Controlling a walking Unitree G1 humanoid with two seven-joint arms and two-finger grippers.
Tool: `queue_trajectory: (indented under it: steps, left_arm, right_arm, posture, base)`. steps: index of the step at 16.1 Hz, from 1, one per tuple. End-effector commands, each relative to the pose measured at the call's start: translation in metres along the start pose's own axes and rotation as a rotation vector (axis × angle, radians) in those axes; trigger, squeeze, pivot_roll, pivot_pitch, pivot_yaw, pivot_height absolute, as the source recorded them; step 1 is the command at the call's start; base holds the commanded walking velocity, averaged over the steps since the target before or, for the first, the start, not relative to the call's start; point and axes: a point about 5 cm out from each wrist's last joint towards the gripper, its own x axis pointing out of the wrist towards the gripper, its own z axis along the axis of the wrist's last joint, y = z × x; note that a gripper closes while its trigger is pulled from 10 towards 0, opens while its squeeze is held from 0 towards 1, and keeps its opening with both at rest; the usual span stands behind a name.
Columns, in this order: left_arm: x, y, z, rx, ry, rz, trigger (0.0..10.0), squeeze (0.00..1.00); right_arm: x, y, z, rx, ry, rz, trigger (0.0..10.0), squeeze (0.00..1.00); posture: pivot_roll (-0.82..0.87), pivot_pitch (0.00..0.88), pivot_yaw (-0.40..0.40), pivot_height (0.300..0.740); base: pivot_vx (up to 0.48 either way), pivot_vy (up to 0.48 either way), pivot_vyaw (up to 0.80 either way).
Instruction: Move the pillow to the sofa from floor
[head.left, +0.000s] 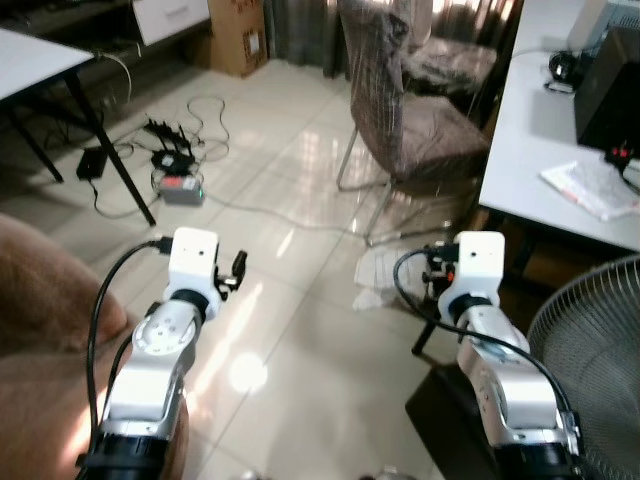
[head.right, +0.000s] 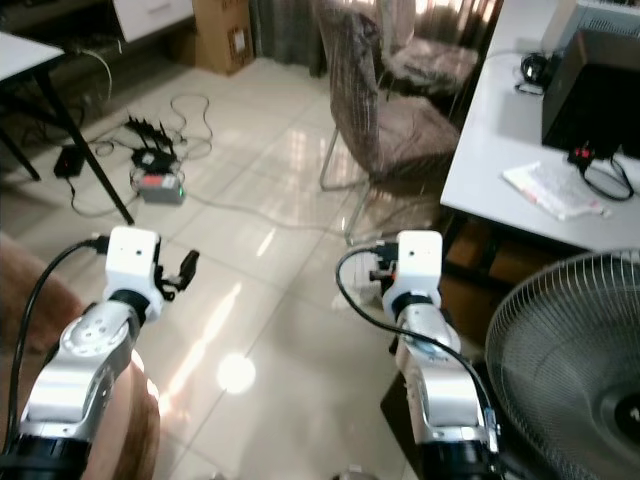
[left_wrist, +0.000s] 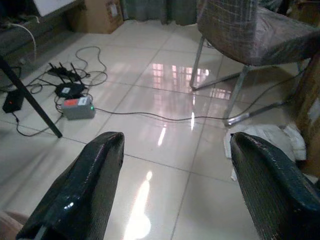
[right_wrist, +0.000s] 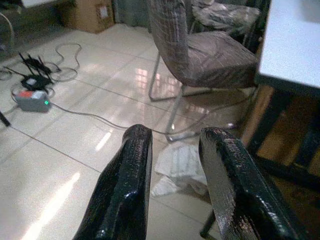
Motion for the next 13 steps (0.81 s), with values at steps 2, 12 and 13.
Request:
queue_trajectory:
  steps: [2,12,13]
  left_arm:
    - [0.0,0.0,0.003,0.01,-0.006,-0.002,10.0,0.0]
    - [-0.001,-0.003,0.0,0.012,0.005,-0.007,10.0,0.0]
    - [-0.002,-0.003,0.0,0.013,0.005,-0.007,10.0,0.0]
  right_arm:
    - [0.002,0.002,0.001,-0.005,0.01,0.005,10.0,0.0]
    - [0.0,-0.005,-0.004,-0.027,0.036,-0.027,10.0,0.0]
    - [0.0,-0.005,-0.005,-0.024,0.037,-0.026,10.0,0.0]
  posture:
    - [-0.02,0.0,-0.003,0.74]
    - [-0.03,0.0,-0.001,0.74]
    - [-0.03,0.0,-0.001,0.74]
  base:
    - [-0.292,0.0,0.0]
    - [-0.282,0.0,0.0]
    - [-0.281,0.0,0.0]
